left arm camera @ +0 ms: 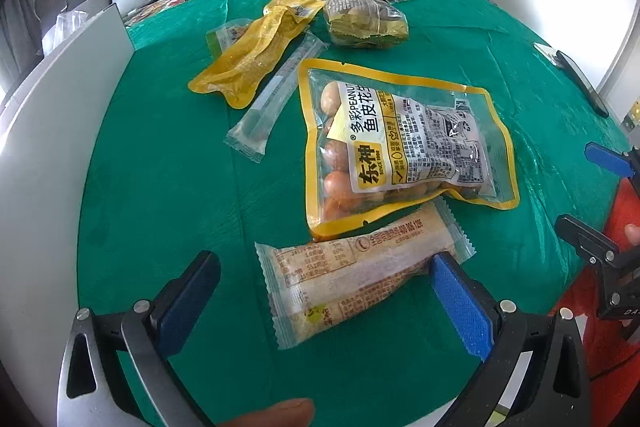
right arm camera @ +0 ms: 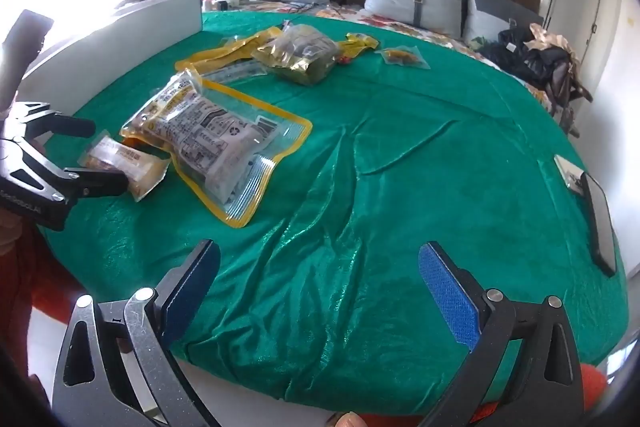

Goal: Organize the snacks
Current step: 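Move the left gripper toward the wrapped cream bar on the sheet, then grasp the cream bar with the left gripper while the right gripper approaches the orange sausage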

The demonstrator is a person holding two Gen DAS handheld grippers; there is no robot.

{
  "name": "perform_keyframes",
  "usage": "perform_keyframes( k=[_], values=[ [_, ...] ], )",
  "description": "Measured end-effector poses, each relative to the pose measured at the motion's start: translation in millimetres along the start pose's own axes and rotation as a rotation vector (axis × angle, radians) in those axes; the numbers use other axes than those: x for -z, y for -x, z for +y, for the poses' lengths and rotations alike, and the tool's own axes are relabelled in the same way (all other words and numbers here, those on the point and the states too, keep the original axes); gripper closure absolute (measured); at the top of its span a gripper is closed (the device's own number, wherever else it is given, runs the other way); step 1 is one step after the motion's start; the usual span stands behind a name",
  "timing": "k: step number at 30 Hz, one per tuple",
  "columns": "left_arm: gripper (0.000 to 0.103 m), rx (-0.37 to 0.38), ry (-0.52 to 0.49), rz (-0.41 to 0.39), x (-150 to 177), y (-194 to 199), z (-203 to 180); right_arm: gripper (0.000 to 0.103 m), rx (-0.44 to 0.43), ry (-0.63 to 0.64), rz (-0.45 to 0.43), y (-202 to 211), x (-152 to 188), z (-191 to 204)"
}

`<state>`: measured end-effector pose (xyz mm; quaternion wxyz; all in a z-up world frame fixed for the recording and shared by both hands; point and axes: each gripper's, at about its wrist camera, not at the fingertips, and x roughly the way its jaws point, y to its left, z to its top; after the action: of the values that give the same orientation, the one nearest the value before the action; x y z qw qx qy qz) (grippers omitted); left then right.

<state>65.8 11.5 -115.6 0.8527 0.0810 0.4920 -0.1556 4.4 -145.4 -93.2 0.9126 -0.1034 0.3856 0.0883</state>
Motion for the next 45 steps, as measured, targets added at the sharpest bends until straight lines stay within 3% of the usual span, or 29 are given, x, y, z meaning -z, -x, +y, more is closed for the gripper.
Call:
perform_keyframes(
  k=[6, 11, 14, 16, 18, 22, 24, 27, 29, 34, 38, 42, 45],
  values=[
    [0.000, -0.058, -0.017, -0.029, -8, -10, -7, 0.002, -0.009, -0.020, -0.001, 0, -1, -3],
    [0.000, -0.115, -0.120, -0.022, -11, -3, -13, 0.002, -0.011, -0.019, 0.001, -1, -1, -5],
    [0.000, -0.020, -0.143, -0.017, -16, 12, -6, 0.002, -0.011, -0.022, 0.003, -2, -1, -5],
    [0.000, -0.004, -0.145, -0.021, -21, 14, -3, 0.002, -0.016, -0.027, 0.004, -3, -1, -6],
    [0.000, -0.010, -0.156, 0.014, -26, 5, -3, 0.002, -0.020, -0.033, 0.005, -4, -1, -6],
    [0.000, 0.069, -0.151, 0.125, -26, -22, -3, 0.002, -0.015, -0.028, 0.006, -4, -1, -6],
    [0.002, 0.114, -0.145, 0.114, -23, -16, -2, 0.002, -0.010, -0.027, 0.000, -2, 0, -7],
    [0.007, 0.207, -0.201, 0.148, -12, -1, -6, 0.002, -0.011, -0.047, -0.001, -3, 0, -11],
    [0.011, 0.228, -0.256, 0.168, -1, 9, -11, 0.002, -0.015, -0.062, 0.008, -5, -1, -14],
    [0.011, 0.185, -0.224, 0.142, 2, 14, -9, 0.002, -0.020, -0.082, 0.021, -10, -2, -16],
    [0.009, 0.043, -0.214, 0.116, -10, 0, -24, 0.002, -0.016, -0.072, 0.024, -10, 0, -15],
    [0.004, 0.037, -0.239, 0.080, -14, -5, -42, 0.002, -0.005, -0.088, 0.027, -10, 1, -20],
    [0.000, 0.075, -0.135, 0.116, -20, -14, -40, 0.002, -0.006, -0.117, 0.040, -10, 3, -25]
  ],
)
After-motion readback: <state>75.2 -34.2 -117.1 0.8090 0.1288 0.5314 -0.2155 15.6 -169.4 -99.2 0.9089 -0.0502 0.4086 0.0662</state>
